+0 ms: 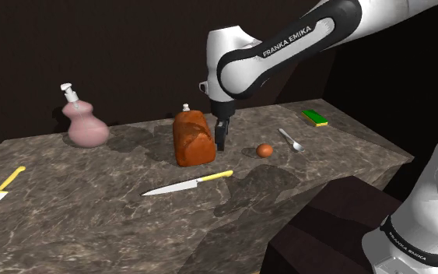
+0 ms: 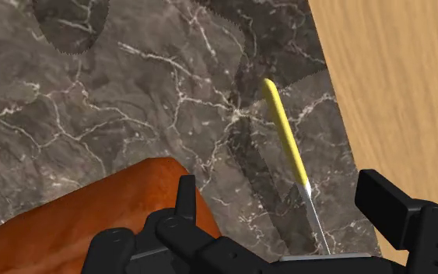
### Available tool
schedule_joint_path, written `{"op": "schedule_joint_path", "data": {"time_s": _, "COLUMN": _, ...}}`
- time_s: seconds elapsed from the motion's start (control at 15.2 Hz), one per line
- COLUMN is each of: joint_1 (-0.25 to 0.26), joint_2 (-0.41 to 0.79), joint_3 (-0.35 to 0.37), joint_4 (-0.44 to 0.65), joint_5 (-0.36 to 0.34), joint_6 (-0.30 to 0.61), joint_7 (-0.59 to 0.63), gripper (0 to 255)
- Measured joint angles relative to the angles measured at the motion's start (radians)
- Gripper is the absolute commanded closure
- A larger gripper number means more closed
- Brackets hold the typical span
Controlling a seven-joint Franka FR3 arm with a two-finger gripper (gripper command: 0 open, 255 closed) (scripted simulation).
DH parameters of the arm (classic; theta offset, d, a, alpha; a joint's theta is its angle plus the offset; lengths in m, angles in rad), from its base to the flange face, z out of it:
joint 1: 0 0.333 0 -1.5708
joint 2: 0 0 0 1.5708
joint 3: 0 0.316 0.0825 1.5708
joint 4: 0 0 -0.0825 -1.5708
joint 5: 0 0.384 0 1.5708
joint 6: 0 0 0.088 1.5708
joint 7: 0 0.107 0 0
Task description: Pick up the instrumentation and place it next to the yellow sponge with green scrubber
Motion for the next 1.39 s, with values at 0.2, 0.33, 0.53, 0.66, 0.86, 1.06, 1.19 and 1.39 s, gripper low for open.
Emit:
{"op": "schedule_joint_path", "data": {"time_s": 0.2, "joint_1": 0.027, "joint_2": 0.105, "joint_3": 0.022, "joint_4": 0.068, "joint_5": -0.031, "joint_6": 0.030, "joint_7": -0.030, "gripper": 0}}
{"op": "schedule_joint_path", "data": {"time_s": 0.33, "joint_1": 0.043, "joint_2": 0.153, "joint_3": 0.035, "joint_4": 0.089, "joint_5": -0.051, "joint_6": 0.053, "joint_7": -0.052, "gripper": 0}}
{"op": "schedule_joint_path", "data": {"time_s": 0.53, "joint_1": 0.068, "joint_2": 0.248, "joint_3": 0.050, "joint_4": 0.158, "joint_5": -0.088, "joint_6": 0.073, "joint_7": -0.088, "gripper": 0}}
{"op": "schedule_joint_path", "data": {"time_s": 0.66, "joint_1": 0.092, "joint_2": 0.301, "joint_3": 0.062, "joint_4": 0.194, "joint_5": -0.113, "joint_6": 0.085, "joint_7": -0.104, "gripper": 0}}
{"op": "schedule_joint_path", "data": {"time_s": 0.86, "joint_1": 0.122, "joint_2": 0.375, "joint_3": 0.073, "joint_4": 0.247, "joint_5": -0.145, "joint_6": 0.098, "joint_7": -0.121, "gripper": 0}}
{"op": "schedule_joint_path", "data": {"time_s": 1.06, "joint_1": 0.130, "joint_2": 0.410, "joint_3": 0.071, "joint_4": 0.255, "joint_5": -0.157, "joint_6": 0.123, "joint_7": -0.120, "gripper": 0}}
{"op": "schedule_joint_path", "data": {"time_s": 1.19, "joint_1": 0.131, "joint_2": 0.426, "joint_3": 0.068, "joint_4": 0.251, "joint_5": -0.162, "joint_6": 0.142, "joint_7": -0.120, "gripper": 0}}
{"op": "schedule_joint_path", "data": {"time_s": 1.39, "joint_1": 0.133, "joint_2": 0.444, "joint_3": 0.064, "joint_4": 0.245, "joint_5": -0.168, "joint_6": 0.166, "joint_7": -0.116, "gripper": 0}}
